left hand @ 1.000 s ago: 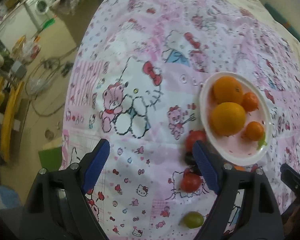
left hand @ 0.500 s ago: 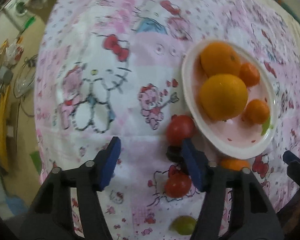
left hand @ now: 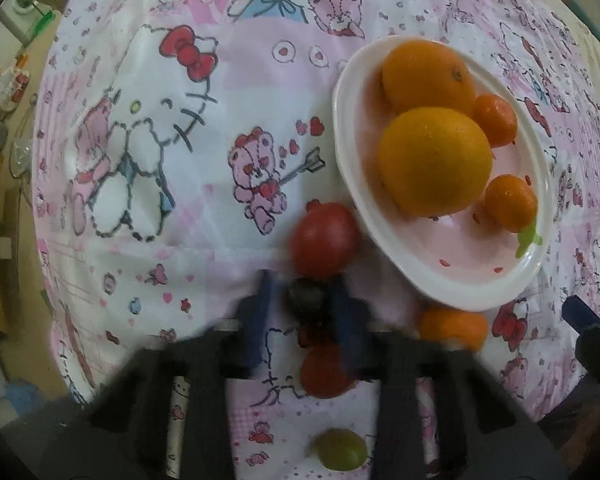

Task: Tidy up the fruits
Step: 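Grasp a dark grape with the left tool while the right tool grasps a mandarin, then carry the grape and mandarin over the plate with both tools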

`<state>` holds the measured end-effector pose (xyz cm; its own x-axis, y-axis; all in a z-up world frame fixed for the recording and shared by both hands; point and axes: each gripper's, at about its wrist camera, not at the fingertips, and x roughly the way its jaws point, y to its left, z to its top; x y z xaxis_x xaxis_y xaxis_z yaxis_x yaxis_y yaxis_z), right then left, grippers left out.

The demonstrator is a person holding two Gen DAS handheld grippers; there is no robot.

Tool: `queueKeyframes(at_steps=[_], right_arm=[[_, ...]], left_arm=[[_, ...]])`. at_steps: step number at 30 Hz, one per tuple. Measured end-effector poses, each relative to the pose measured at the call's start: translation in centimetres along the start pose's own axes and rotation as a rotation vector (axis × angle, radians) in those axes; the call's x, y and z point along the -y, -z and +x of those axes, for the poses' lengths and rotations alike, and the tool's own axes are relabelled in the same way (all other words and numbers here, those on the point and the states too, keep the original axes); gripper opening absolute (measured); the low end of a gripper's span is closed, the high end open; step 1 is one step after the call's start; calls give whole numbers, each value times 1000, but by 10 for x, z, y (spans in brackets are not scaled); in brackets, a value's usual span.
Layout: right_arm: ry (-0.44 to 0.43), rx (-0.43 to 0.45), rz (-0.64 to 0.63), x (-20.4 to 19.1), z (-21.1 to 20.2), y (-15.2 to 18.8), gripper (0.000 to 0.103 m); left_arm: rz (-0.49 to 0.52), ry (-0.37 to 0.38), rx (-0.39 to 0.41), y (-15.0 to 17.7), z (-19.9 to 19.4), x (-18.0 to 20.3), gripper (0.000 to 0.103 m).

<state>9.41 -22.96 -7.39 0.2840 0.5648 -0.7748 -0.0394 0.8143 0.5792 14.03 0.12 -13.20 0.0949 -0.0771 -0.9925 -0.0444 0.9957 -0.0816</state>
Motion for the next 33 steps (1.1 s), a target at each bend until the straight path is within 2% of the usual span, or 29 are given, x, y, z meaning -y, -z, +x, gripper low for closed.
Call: queueKeyframes(at_steps=[6,9,17,20,23,25,33], right_arm=[[-15,-15,3,-3,5,-1,62],[-61,-61,47,0,17,0,62],[-94,-179,122,-1,59,2,60],[-79,-207,108,-10,75,2,57],[-7,-202,40,-19,83,2,57],[30,-222,29,-16,87,6,50],[28,-214,-15,-14,88,7,46]], left_arm=[[-24,47,13,6,-11,-10,19],[-48,68,22,11,-23,-16,19],[-41,74,82,19,-57,-42,19],[-47,82,87,21,-63,-50,19],[-50,81,95,21,-64,-49,19],[-56,78,100,21,-65,-52,19],[-60,64,130,16,-65,-47,19]])
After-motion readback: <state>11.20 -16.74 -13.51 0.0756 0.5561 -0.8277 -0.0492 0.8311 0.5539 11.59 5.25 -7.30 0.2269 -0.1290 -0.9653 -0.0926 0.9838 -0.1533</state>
